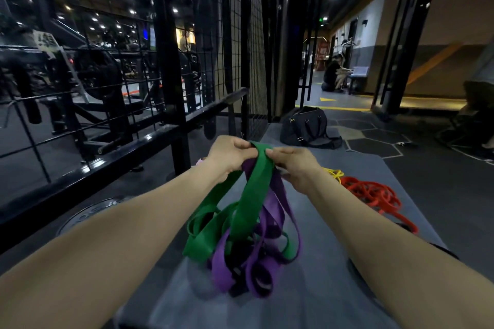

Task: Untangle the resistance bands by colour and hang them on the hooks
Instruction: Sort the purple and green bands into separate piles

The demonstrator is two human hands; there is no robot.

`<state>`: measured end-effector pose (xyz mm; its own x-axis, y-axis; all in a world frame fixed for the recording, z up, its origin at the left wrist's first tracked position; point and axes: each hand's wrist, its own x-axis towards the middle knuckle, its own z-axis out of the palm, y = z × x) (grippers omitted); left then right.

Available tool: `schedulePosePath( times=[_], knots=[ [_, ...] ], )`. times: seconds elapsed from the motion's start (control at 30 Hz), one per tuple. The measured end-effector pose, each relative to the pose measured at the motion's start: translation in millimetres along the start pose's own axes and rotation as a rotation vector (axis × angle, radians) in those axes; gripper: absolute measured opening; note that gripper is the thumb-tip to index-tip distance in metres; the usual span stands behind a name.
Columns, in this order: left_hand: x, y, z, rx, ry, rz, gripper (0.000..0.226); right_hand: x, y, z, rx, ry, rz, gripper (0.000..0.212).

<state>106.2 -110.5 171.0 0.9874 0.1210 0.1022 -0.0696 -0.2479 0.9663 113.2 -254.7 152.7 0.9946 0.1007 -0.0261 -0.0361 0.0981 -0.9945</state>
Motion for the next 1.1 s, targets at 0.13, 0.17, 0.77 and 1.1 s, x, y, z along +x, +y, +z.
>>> schedulePosePath(
  times=[0.13,0.17,0.77,1.1],
  knots=[
    [3.8,17.6,-17.7,-0.004,0.021,-0.003,0.018,14.7,-16.4,3.3,0.213,0.119,0.001,0.007],
    [5.3,21.3,-25.9,-0.008,0.035,-0.017,0.012,18.7,-22.7,-1.3,0.25,0.17,-0.003,0.01],
    [-20.2,-42.4,-86.3,0.35,0.099,-0.111,0.008,7.7,38.6,-44.4,-1.217,0.198,-0.026,0.029],
    [-66.2,-135.0,-61.5,0.585,-0.032,-0.033,0.024,-33.2,94.9,-17.1,-1.277,-0.255,-0.079,0.044]
  ],
)
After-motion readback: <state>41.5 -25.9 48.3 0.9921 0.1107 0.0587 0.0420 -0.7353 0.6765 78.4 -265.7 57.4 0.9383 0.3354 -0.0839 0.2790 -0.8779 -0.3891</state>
